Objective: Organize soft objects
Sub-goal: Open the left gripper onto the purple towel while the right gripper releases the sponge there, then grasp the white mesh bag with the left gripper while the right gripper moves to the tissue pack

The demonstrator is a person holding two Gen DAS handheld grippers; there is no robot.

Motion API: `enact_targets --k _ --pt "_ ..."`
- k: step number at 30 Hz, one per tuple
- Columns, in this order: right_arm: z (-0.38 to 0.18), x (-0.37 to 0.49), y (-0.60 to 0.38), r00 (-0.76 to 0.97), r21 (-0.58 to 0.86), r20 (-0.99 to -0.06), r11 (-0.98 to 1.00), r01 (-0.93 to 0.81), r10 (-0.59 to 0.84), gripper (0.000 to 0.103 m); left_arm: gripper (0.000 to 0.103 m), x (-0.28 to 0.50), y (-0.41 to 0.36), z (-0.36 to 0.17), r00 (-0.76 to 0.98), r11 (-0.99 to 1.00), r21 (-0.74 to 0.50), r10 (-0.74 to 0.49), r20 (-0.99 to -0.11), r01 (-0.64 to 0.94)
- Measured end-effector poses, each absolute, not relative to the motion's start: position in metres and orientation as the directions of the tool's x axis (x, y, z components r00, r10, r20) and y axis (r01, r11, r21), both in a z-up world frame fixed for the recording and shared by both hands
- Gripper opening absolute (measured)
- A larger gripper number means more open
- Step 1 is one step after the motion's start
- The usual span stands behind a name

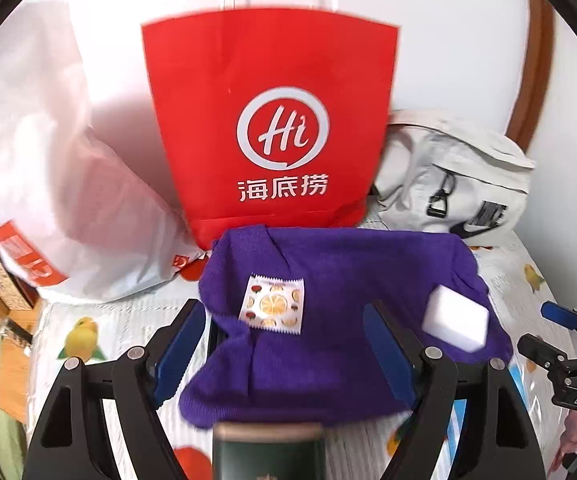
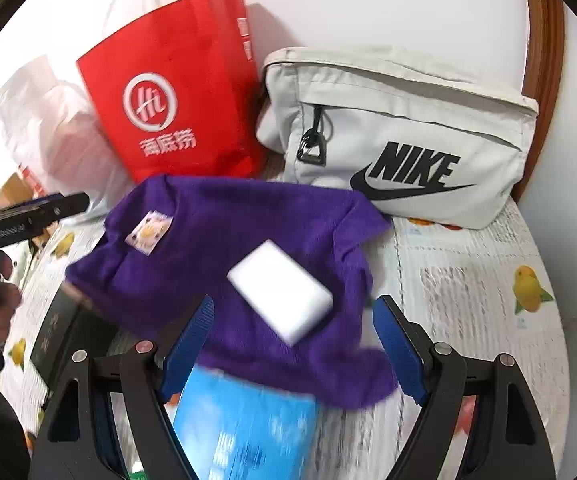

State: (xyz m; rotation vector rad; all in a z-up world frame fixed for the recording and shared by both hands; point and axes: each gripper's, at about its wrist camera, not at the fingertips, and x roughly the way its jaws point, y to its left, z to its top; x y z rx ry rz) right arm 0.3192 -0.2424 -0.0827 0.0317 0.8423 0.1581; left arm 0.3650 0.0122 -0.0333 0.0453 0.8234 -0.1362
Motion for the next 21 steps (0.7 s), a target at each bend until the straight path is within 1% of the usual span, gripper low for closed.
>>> enact_targets --k 5,10,21 --pt "-0.080 0.283 -0.237 0.657 0.104 -0.733 0.984 -0.145 0.174 0.081 0.080 0.327 0.017 -0.033 0.662 0.994 -0.013 -0.083 -0.744 0.110" --pt "-0.086 0.244 -0.230 0.629 0.153 -0.748 0.977 -0.150 0.213 0.081 0.080 0.282 0.032 -0.038 0.647 0.994 -0.053 -0.101 -0.755 0.093" --pt "-0.097 0.174 -0.219 0.617 0.186 -0.747 0.969 -0.162 0.246 0.081 0.080 0.200 0.057 -0.079 0.599 0.995 -0.076 -0.098 -0.795 0.062"
